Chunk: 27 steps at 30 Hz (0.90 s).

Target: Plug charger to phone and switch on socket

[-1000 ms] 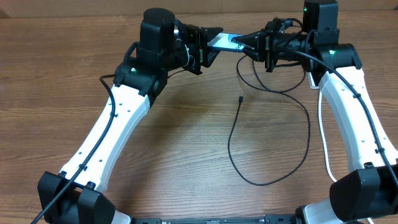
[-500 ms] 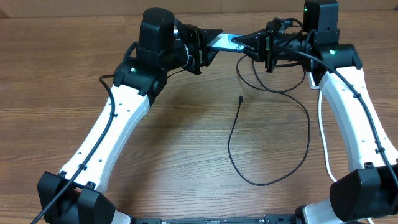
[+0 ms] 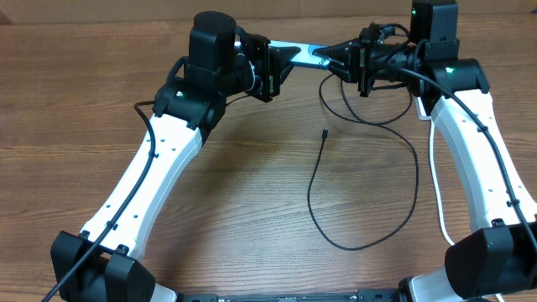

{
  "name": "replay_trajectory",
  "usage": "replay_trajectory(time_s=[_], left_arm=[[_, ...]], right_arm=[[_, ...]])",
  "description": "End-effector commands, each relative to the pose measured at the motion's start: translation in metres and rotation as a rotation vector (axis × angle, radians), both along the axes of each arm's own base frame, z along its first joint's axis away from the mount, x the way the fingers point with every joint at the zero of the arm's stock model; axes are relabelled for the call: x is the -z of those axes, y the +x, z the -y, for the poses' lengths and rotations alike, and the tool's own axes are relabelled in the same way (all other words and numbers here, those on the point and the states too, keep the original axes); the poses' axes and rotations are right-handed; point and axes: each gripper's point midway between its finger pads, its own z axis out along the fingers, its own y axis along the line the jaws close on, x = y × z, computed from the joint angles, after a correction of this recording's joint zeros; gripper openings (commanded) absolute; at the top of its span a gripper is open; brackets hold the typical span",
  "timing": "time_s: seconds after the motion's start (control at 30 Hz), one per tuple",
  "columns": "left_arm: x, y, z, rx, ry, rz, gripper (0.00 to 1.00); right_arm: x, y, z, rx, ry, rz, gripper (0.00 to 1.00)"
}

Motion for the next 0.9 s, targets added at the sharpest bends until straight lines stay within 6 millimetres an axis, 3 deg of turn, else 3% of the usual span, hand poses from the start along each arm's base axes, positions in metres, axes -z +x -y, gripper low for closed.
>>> replay_trajectory(time_s=[0.0,0.1,0.2,0.23,0.3,0.37,0.53,0.7,0.87], left_arm=[[-0.003,-0.002,0.002,0.012,-0.014,0.002,0.04],[-0.003,-0.002,0.002,0.012,-0.014,0.002,0.05],[-0.003,-0.001,0.002,0.006,-0.010,0.004,0.04],[-0.002,0.000,0.000,-0.004,-0.006,0.006,0.05],[-0.002,0.002,-0.001,-0.014,0.000,0.010,0.04],[-0.001,0.004,-0.003,-0.031,0.008,0.013,0.04],[0.008,0.020,-0.028,-0.111,0.087,0.041,0.04],[0.039,0.025,-0.074,-0.148,0.262,0.024,0.04],[0.074,0.015,-0.124,-0.027,0.545,0.079,0.04]], right_arm=[[-0.028,-0.017,-0.017,-0.098,0.052,0.057,0.07],[-0.028,-0.019,-0.022,-0.110,0.052,0.061,0.13],[-0.029,-0.020,-0.025,-0.117,0.053,0.070,0.46],[-0.030,-0.020,-0.025,-0.118,0.053,0.072,0.66],[-0.029,-0.020,-0.025,-0.119,0.051,0.079,0.83],[-0.029,-0.020,-0.025,-0.122,0.047,0.091,0.94],[-0.026,-0.013,-0.021,-0.101,0.009,0.145,1.00],[-0.018,0.002,-0.007,-0.043,-0.085,0.241,1.00],[0.001,0.017,0.011,-0.033,-0.291,0.444,1.00]])
